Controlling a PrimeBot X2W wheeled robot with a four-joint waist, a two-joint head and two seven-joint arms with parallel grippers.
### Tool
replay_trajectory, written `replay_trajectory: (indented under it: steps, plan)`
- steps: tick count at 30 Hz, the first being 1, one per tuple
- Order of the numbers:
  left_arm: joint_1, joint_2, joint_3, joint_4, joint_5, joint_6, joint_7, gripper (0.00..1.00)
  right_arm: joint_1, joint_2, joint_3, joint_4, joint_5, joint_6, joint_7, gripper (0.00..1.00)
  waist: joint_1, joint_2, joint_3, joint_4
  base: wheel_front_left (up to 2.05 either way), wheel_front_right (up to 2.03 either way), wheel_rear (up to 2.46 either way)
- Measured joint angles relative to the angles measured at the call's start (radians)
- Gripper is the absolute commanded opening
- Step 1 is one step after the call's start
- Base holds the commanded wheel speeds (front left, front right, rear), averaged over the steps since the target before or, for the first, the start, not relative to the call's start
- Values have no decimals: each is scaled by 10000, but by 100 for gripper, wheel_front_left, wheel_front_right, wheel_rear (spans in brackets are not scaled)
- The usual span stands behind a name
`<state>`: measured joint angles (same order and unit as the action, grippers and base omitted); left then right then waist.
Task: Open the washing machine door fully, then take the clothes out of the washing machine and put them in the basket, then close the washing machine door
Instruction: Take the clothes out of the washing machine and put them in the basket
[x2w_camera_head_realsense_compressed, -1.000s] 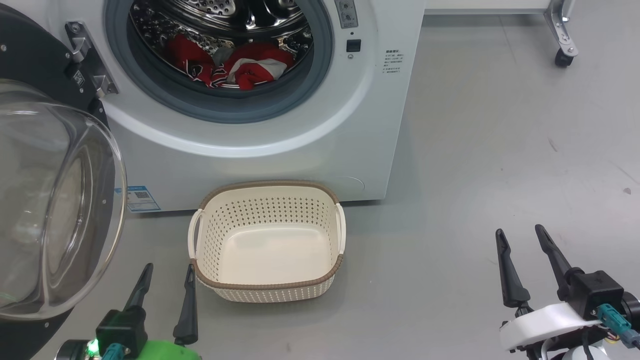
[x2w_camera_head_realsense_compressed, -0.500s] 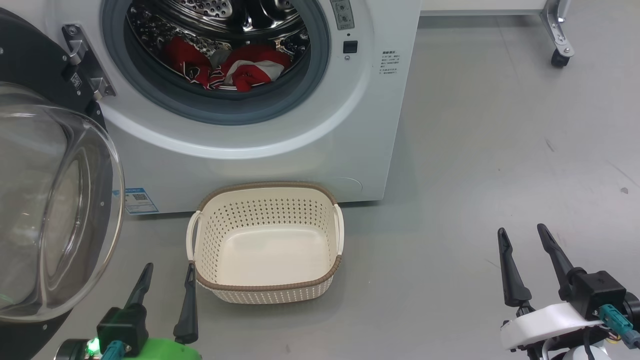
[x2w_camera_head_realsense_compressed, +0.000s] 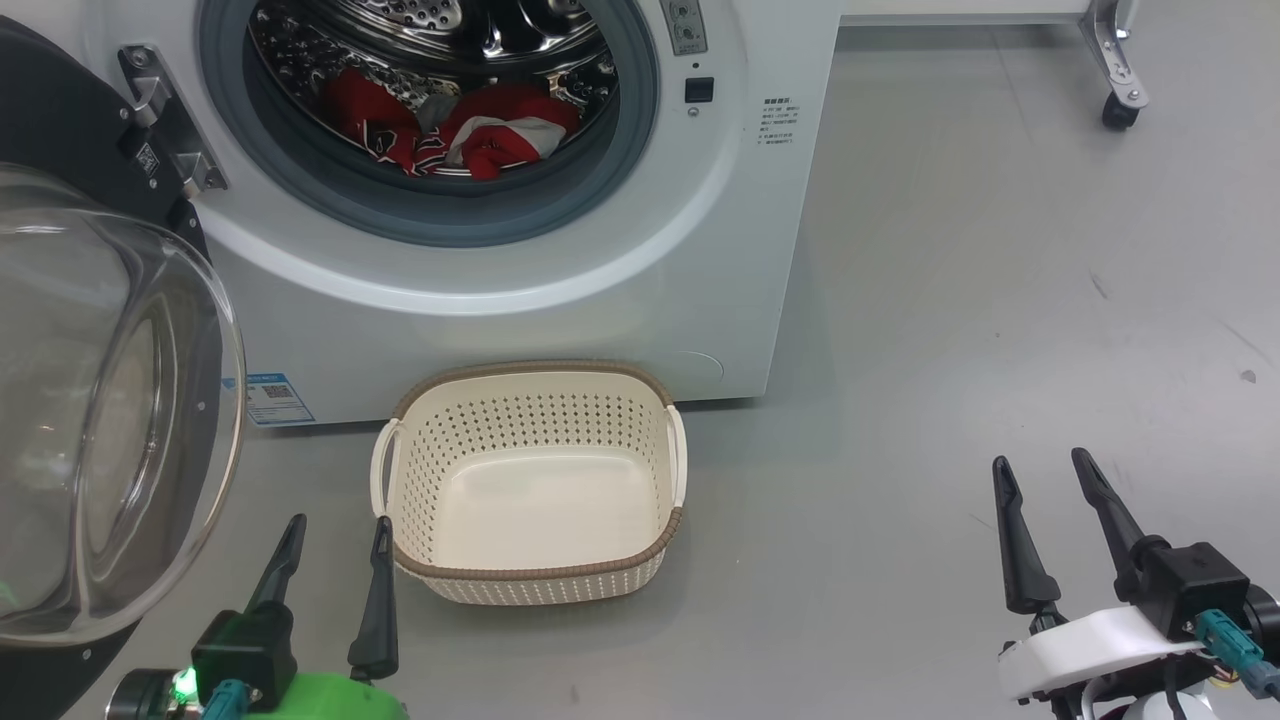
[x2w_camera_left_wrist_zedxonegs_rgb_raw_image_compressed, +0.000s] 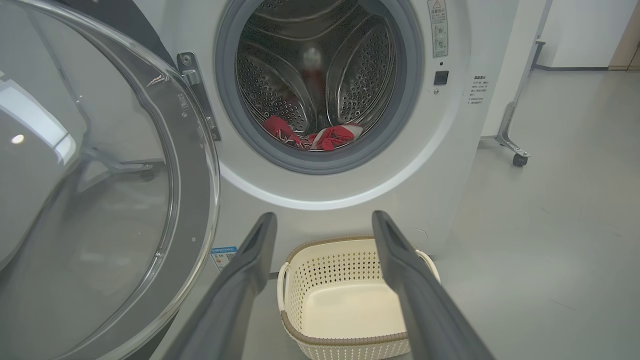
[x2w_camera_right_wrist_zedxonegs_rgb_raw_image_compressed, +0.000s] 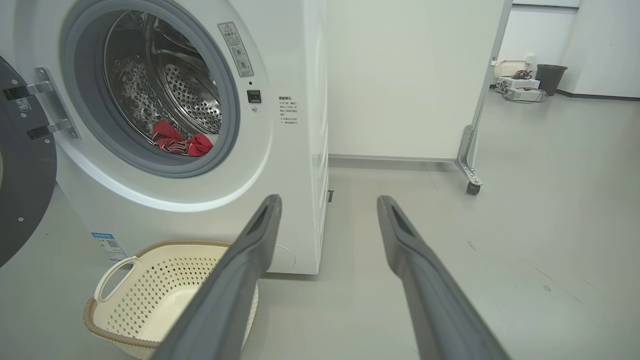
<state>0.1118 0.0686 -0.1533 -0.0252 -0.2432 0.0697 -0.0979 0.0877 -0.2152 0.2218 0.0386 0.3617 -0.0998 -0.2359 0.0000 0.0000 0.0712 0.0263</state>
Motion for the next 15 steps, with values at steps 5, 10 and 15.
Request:
replay_trajectory:
  steps: [5,10,15]
  plan:
    - [-3,-2,-40,-150,0,-2,-77,100,0,25,-2,0,-2,0,-48,100,0,0,15,-19,40,-40,0]
    - [-2,-2,-71,-188,-2,-2,-77,100,0,27,-4,0,0,0,-71,100,0,0,30,-46,61,-61,0]
    - [-2,-2,-98,-222,-2,-2,-75,100,0,27,-2,0,-2,4,-71,100,0,0,71,-65,81,-81,0]
